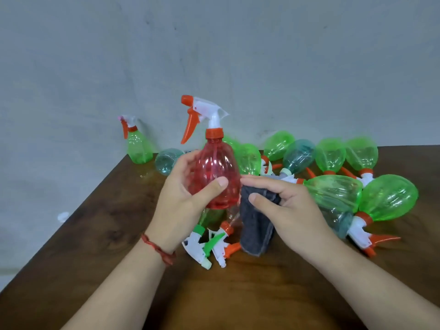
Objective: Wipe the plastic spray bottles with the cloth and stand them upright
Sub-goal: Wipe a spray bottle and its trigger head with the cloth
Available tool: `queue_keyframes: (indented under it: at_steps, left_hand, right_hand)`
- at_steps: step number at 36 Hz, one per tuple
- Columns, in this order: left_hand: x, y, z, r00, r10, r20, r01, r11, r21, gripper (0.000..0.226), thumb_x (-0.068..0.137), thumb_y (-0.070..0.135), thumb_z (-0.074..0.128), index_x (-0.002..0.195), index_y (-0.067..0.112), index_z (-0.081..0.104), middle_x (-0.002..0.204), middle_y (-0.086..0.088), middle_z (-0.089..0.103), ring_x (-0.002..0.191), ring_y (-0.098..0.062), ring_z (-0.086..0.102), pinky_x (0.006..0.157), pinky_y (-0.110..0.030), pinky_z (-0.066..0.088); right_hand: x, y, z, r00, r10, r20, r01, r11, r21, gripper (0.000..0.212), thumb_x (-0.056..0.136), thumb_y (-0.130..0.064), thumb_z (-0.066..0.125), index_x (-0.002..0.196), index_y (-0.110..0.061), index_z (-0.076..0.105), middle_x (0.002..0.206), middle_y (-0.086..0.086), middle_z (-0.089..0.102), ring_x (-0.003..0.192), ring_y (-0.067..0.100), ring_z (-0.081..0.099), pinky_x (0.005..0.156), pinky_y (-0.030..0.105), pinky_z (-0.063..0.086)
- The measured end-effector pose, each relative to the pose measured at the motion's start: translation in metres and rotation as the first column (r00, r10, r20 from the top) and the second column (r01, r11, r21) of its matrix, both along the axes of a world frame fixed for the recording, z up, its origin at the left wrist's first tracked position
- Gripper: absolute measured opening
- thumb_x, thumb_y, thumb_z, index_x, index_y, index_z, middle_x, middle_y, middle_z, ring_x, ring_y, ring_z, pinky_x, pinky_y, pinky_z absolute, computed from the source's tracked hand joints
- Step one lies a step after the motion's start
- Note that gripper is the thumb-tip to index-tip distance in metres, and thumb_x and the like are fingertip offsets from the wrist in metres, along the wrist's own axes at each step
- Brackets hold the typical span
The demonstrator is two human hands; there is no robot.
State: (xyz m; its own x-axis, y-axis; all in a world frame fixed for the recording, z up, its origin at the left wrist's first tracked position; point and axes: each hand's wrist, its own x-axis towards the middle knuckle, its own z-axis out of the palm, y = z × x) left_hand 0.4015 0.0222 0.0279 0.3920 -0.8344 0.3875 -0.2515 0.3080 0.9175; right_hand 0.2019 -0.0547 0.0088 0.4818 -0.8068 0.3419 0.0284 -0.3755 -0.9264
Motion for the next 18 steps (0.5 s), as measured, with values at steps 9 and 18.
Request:
queue_keyframes:
  at_steps: [9,18]
  left_hand:
    - [0.116,0.004,-0.015,0.895,0.444,0.044,-0.446,0.894,0.054,0.075,0.083,0.033,0.093,0.144,0.029,0.05,0.137,0.01,0.065,0.12,-0.005,0.067,0.107,-0.029,0.054]
    - [0.19,-0.028,-0.055,0.82,0.507,0.267,-0.565,0.793,0.229,0.07,0.08,0.038,0.095,0.13,0.024,0.048,0.122,0.003,0.069,0.109,-0.016,0.068,0.098,-0.031,0.051]
  right_hand:
    - [0.07,-0.006,0.045,0.993,0.01,-0.118,-0.022,0.995,-0.101,0.033,0.099,-0.013,0.071,0.109,-0.043,0.08,0.11,-0.029,0.074,0.105,-0.005,0.068,0.092,0.029,0.06]
    - [0.135,-0.018,0.043,0.976,0.038,-0.215,-0.072,0.986,-0.152,0.034,0.096,-0.007,0.069,0.112,-0.034,0.081,0.113,-0.027,0.073,0.102,-0.01,0.066,0.09,0.011,0.052]
